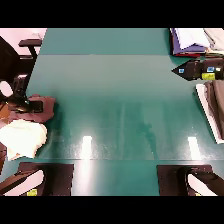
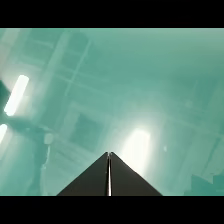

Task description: Fold the shirts.

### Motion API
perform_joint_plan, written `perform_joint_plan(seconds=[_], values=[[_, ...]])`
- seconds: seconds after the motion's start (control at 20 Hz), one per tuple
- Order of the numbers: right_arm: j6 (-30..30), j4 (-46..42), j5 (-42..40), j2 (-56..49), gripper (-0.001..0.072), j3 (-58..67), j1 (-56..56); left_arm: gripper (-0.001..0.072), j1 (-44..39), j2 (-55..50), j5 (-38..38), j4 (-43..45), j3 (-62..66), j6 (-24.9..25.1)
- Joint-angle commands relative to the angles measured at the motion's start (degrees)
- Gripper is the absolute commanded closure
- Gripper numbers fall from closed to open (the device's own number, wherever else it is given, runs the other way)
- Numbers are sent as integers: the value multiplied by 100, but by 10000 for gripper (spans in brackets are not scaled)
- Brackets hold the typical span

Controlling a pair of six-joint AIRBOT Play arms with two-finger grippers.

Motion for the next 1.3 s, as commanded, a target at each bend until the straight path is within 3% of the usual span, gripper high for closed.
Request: perform_joint_plan(seconds=[0.0,0.05,0.35,0.65,0.85,1.15,1.2,1.25], values=[[2,0,-149,2,695,7,-2,595,44,52,114,20,-315,-190],[2,2,-170,2,696,7,-2,676,44,96,68,17,-212,-225],[4,4,-249,-59,696,758,-2,679,-79,1432,-212,-745,2031,-304],[4,-2,-184,-570,696,2223,-2,680,-2055,1768,-588,-780,3906,-286],[2,-9,227,-1010,696,3117,-4,681,-3390,1274,-728,-772,3862,-476],[2,-20,837,-1331,696,3829,-4,673,-5165,-750,-780,-833,3862,-417],[2,-20,876,-1325,696,3827,-4,491,-5270,-1049,-649,-962,3862,-413],[2,-22,940,-1325,696,3827,-4,158,-5294,-1311,-468,-1154,3864,-356]])
